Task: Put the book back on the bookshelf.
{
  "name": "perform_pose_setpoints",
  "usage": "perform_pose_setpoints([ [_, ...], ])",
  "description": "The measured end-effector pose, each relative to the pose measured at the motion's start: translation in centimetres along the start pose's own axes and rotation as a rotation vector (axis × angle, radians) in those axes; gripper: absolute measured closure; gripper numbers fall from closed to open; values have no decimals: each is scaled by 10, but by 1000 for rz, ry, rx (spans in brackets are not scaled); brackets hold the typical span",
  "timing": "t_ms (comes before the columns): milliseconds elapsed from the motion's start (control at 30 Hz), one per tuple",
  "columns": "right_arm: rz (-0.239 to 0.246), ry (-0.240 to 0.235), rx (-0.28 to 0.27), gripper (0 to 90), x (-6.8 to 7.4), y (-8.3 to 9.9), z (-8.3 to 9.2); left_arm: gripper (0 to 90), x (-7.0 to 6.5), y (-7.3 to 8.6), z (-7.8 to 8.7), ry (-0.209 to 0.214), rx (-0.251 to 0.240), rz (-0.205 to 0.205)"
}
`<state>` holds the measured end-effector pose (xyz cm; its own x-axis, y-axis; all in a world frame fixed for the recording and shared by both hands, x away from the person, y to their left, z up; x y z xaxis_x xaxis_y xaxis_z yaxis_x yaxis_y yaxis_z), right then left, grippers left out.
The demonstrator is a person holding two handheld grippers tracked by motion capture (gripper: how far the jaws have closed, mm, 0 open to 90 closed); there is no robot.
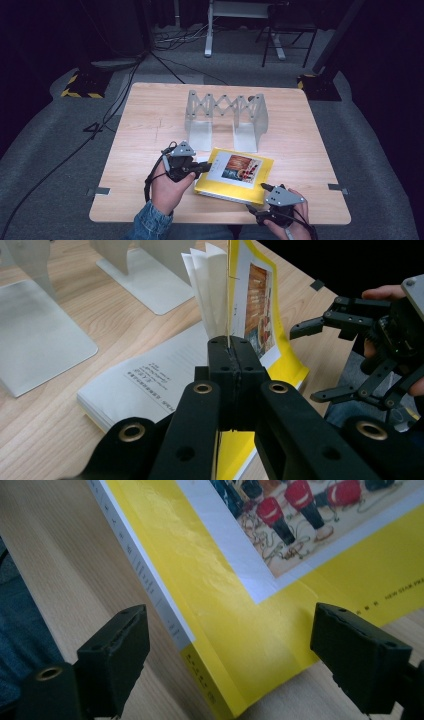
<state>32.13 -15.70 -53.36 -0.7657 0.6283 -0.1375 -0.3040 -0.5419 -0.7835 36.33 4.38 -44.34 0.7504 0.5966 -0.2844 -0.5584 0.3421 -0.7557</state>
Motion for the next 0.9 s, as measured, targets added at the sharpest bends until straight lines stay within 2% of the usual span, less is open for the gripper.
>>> perform_pose_setpoints([
  [233, -2, -10, -23, 159, 2, -7, -7, 893, -10, -8, -7, 37, 2, 11],
  [267, -8, -11, -31, 152, 4, -8, -11, 893, -15, -11, -9, 57, 6, 13],
  [433, 23, 30, -58, 146, 2, -11, -15, 894, -22, -15, -13, 82, 2, 17],
  [533, 56, 54, -55, 79, 1, -10, -20, 894, -22, -13, -16, 104, 5, 30],
  [667, 68, 77, -60, 0, 3, -11, -29, 894, -23, -11, -19, 115, 7, 36],
  [900, 100, 131, -82, 0, -1, -19, -36, 894, -25, -10, -20, 154, 5, 58],
])
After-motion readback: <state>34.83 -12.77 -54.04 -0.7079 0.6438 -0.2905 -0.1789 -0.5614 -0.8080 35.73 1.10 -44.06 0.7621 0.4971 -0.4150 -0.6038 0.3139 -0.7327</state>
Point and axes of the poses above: each handheld gripper's, and its own axes: z roughly backward along the jaws, y roughly out of its underside, x roughly to its left, the point moved 9 cm from there along -z, roughly forward along the jaws, and after that the axes turned 2 degrees about x, right-handed, at the moved point
